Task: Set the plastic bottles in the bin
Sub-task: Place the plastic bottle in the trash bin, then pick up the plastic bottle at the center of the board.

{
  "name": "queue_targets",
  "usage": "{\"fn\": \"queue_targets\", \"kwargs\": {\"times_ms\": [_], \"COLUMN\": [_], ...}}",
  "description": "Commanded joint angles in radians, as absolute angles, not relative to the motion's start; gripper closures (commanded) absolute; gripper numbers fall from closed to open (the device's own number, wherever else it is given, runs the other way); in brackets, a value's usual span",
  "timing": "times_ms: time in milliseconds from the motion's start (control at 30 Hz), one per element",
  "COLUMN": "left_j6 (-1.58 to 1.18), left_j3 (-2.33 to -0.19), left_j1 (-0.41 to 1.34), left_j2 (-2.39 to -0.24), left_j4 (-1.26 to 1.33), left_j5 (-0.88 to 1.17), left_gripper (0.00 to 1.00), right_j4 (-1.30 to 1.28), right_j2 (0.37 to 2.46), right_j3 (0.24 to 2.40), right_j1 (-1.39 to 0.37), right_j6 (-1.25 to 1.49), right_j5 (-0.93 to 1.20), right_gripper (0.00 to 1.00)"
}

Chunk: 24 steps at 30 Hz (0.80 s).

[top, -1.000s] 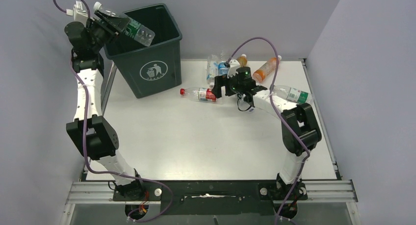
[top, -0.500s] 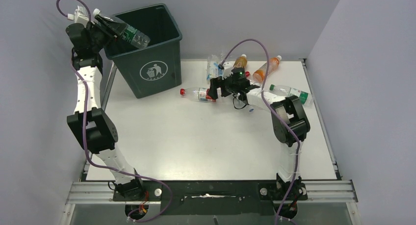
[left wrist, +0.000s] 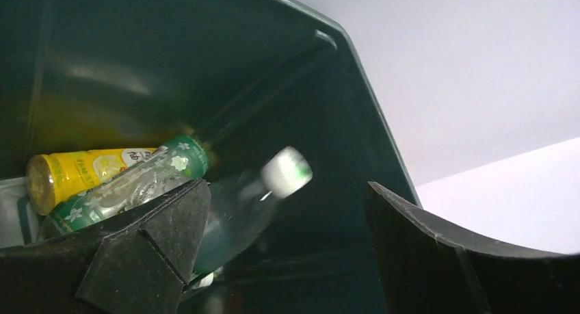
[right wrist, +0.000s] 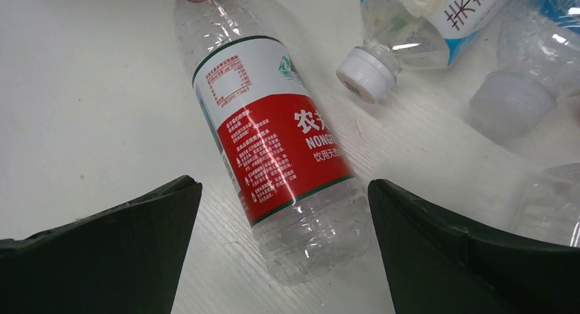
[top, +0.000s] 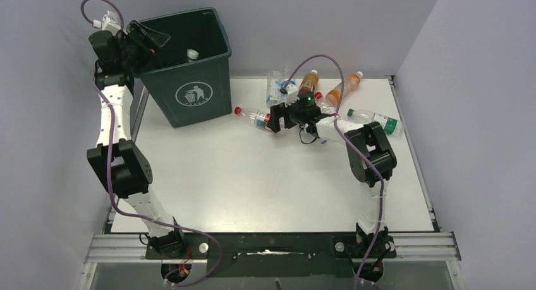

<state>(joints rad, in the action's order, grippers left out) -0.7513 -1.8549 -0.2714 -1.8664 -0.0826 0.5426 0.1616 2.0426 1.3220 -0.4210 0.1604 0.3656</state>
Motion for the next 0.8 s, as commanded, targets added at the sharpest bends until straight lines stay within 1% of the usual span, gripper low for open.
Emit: {"fn": "queue_targets", "kwargs": {"times_ms": [0,200,333,400,467,767], "left_j6": [-0.705,-0.692,-0.688,-0.682,-0.677,-0.686], "left_j3": [-1.900,-1.873,-1.847,-1.838,-1.824,-1.634], "left_j1": [-0.284,-0.284,-0.284,-0.283,-0.283,-0.247], "left_j2": [-1.788,-1.722,-1.659,-1.634,-1.608,-1.450], "left_j4": [-0.157,-0.196,-0.203,-0.213,-0.226,-0.206], "left_j5": [0.479,0.472,0.472,0.472,0.472,0.487], "left_gripper": [0.16,0.16,0.16,0.15,0.15,0.15], "right_j4": [0.257,0.250,0.246,0.245,0.234,0.202], "right_j2": [2.007,2.003,2.003,2.004,2.008,2.008], "right_j3": [1.283,1.255,1.239,1.235,1.241,1.231], "right_j1": [-0.445,-0.487,-0.509,-0.519,-0.526,-0.573], "right_j6": [0.148,0.139,0.136,0.140,0.141,0.150], "right_j5": [0.382,0.359,0.340,0.330,0.317,0.264], "right_gripper": [0.02,0.07,0.13,0.16,0.24,0.39]}}
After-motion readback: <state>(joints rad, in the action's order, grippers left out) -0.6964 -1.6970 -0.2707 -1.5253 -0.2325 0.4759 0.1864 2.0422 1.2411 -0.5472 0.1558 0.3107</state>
